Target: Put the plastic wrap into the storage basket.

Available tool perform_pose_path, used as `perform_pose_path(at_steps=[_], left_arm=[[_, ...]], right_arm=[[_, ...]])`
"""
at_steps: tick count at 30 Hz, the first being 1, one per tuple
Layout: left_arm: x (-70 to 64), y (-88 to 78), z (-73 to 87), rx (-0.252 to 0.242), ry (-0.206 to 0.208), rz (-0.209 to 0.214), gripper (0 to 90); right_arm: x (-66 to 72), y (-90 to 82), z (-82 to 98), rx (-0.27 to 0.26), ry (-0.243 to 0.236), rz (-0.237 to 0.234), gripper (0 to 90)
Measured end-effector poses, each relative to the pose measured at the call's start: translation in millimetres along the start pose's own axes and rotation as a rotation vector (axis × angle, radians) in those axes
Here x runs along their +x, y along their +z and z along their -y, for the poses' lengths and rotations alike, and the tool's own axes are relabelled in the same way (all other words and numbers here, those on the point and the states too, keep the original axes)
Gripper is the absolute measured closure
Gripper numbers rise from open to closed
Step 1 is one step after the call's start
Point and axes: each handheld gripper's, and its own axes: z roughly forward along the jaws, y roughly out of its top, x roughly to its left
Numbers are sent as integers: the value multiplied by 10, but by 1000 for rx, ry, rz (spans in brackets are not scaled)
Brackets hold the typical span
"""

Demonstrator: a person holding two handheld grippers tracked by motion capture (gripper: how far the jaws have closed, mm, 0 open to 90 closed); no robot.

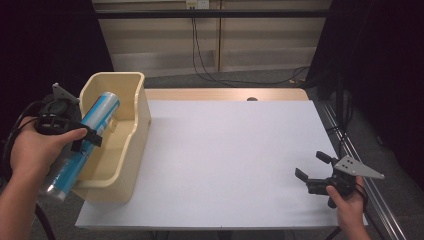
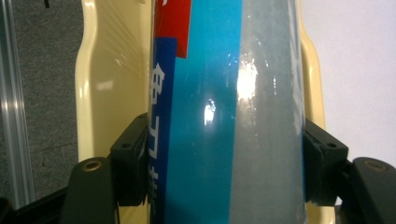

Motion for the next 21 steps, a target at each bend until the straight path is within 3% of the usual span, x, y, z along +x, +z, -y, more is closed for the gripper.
perform_pose_path(at_steps=[21], left_arm=[[-43,269,-52,115,-41,-1,318]], right_arm=[[-12,-10,2,4,-8,0,1]])
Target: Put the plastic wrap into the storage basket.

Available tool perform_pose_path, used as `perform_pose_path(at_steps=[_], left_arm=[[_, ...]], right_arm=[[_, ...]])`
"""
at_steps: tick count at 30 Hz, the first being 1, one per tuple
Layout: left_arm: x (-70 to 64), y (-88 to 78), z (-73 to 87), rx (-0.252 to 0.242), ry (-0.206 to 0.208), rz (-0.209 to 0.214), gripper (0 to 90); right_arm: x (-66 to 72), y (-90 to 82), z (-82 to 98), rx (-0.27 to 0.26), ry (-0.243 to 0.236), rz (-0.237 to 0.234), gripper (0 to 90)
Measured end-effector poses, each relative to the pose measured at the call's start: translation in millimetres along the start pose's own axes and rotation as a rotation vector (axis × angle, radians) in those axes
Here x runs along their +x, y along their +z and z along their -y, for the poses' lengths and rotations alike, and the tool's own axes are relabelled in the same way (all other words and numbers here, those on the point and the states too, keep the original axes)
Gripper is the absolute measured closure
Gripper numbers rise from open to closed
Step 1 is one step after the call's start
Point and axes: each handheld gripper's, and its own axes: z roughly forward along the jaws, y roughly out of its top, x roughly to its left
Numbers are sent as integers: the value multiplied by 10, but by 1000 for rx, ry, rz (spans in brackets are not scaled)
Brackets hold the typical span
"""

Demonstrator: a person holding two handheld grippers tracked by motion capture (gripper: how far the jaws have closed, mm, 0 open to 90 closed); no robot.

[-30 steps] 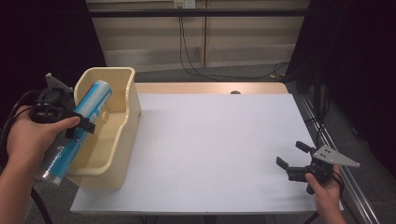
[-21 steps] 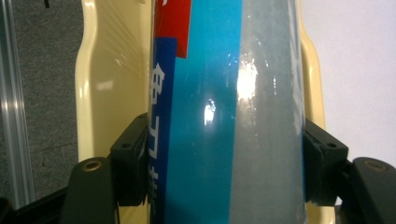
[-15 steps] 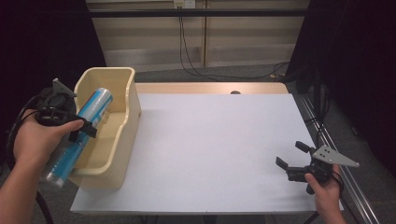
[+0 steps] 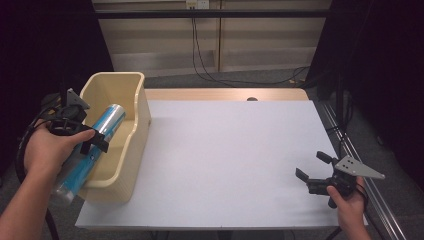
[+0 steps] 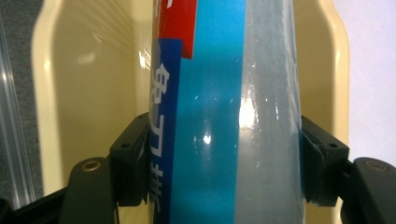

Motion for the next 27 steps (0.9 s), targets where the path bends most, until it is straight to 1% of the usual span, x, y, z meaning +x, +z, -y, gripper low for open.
perform_pose_path(at_steps=[1,2,5,6,7,8,9,10,12,13,14,15,17,19,20,21,26,27], left_arm=[[0,13,-4,1,7,2,317],[-13,27,-13,13,8,1,317],[-46,58,-36,27,12,0,312],[-59,50,-47,23,13,1,306],[-64,4,-61,6,10,5,303],[-65,-83,-75,-52,4,30,329],[-76,-176,-89,-97,-8,64,378],[-86,-239,-103,-105,-1,68,373],[-141,-335,-138,-111,13,55,323],[-175,-350,-152,-110,14,67,309],[-220,-348,-169,-118,22,95,298],[-255,-340,-182,-124,41,107,283],[-350,-294,-209,-136,54,131,280],[-433,-253,-232,-152,70,150,274],[-491,-227,-247,-152,92,159,277],[-541,-207,-257,-161,102,165,276],[-739,-171,-300,-207,140,211,259],[-773,-162,-308,-211,157,223,252]], right_arm=[[0,0,0,0,0,0,1],[-1,0,1,0,-1,0,1],[1,0,2,1,4,1,1],[-2,0,3,0,4,1,1],[-5,0,3,1,3,1,1],[-6,1,3,1,2,1,1],[-7,2,3,1,3,1,1],[-7,3,3,0,5,0,1],[0,8,-2,-2,8,0,1],[3,10,-5,-4,5,-2,1],[4,9,-7,-3,0,-5,1],[7,8,-10,-3,0,-4,1],[5,7,-8,-3,-2,-4,1],[3,6,-5,-3,0,-5,1],[0,3,-4,-3,1,-4,1],[-2,0,-2,-4,4,-3,1],[-6,0,0,-5,5,-1,1],[-3,-2,-3,-3,3,0,1]])
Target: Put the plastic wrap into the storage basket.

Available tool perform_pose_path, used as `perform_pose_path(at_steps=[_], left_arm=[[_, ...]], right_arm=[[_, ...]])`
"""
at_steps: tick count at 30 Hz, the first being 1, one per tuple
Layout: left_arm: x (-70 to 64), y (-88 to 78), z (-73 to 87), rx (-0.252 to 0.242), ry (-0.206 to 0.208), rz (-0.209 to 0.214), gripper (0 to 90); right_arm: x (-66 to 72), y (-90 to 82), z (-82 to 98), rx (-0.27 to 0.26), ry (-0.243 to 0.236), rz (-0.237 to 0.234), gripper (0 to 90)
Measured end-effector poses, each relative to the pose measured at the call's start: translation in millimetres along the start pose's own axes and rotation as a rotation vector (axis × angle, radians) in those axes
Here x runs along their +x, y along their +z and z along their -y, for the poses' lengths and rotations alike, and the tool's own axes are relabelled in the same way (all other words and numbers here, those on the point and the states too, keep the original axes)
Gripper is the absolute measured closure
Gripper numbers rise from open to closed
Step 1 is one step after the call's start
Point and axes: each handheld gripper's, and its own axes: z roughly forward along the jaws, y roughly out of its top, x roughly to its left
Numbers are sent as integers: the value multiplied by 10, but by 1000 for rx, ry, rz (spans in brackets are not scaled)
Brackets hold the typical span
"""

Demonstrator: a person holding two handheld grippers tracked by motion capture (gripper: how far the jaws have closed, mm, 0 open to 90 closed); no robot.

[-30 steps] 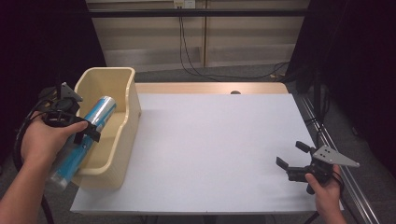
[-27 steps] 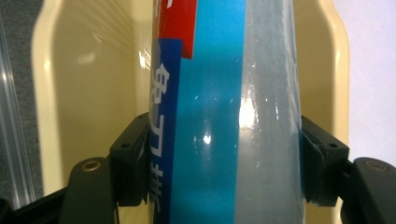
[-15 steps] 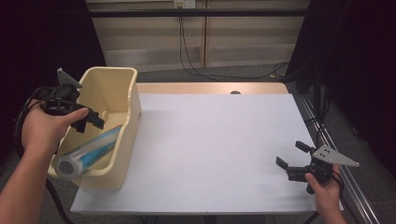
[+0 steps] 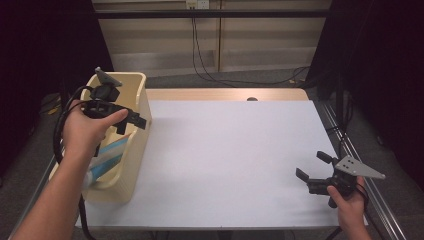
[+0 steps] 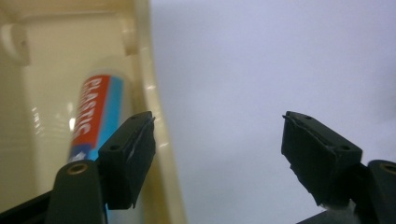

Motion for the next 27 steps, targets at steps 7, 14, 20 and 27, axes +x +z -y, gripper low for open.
perform_pose_path(at_steps=[7,14,20,27], left_arm=[[-250,166,-11,-13,71,44,247],[-462,430,-16,1,113,96,240],[-555,613,17,-13,129,109,238],[-634,788,100,-58,176,154,238]], right_arm=[[12,11,0,1,-5,-6,1],[13,7,-1,2,-6,-4,1],[4,7,2,2,-7,-6,1],[7,9,2,3,-8,-5,1]])
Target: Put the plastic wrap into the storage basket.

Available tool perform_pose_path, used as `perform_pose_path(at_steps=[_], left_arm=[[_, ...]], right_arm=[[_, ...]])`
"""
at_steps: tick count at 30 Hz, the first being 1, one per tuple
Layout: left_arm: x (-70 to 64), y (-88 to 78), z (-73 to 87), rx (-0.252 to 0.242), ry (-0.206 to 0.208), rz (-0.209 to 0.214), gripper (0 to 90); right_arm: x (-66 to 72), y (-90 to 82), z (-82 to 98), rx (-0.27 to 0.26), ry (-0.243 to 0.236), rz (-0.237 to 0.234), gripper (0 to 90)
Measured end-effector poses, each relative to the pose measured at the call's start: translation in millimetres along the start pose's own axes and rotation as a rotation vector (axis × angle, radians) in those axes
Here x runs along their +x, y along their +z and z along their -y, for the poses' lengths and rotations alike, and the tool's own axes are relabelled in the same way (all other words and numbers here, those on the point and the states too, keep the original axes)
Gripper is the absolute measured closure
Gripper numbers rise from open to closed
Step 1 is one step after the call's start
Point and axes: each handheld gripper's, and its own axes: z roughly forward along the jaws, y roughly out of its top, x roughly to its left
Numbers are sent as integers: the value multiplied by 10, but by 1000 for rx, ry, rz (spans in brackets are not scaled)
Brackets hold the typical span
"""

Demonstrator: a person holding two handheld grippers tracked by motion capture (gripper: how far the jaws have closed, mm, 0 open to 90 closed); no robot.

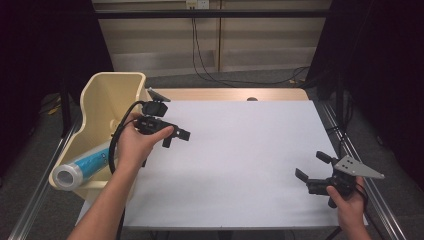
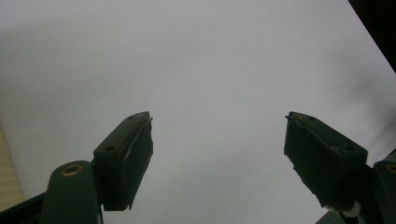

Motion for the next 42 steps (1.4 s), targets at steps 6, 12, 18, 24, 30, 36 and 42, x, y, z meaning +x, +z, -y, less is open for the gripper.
perform_pose_path(at_steps=[6,12,18,24,30,36,42], left_arm=[[-42,155,110,-73,33,42,217],[-50,300,250,-177,63,67,218],[-42,436,390,-240,116,73,184],[-34,521,529,-332,171,82,177],[-6,584,686,-407,221,98,171],[47,645,904,-488,248,108,170],[62,617,975,-539,266,128,156]], right_arm=[[7,4,0,1,-1,-2,1],[14,11,-2,0,-3,-5,1],[8,12,4,5,0,-5,1],[6,9,4,4,-4,-6,1],[7,15,6,7,-7,-9,1],[12,21,11,9,-16,-13,1],[31,39,9,16,-23,-19,1]])
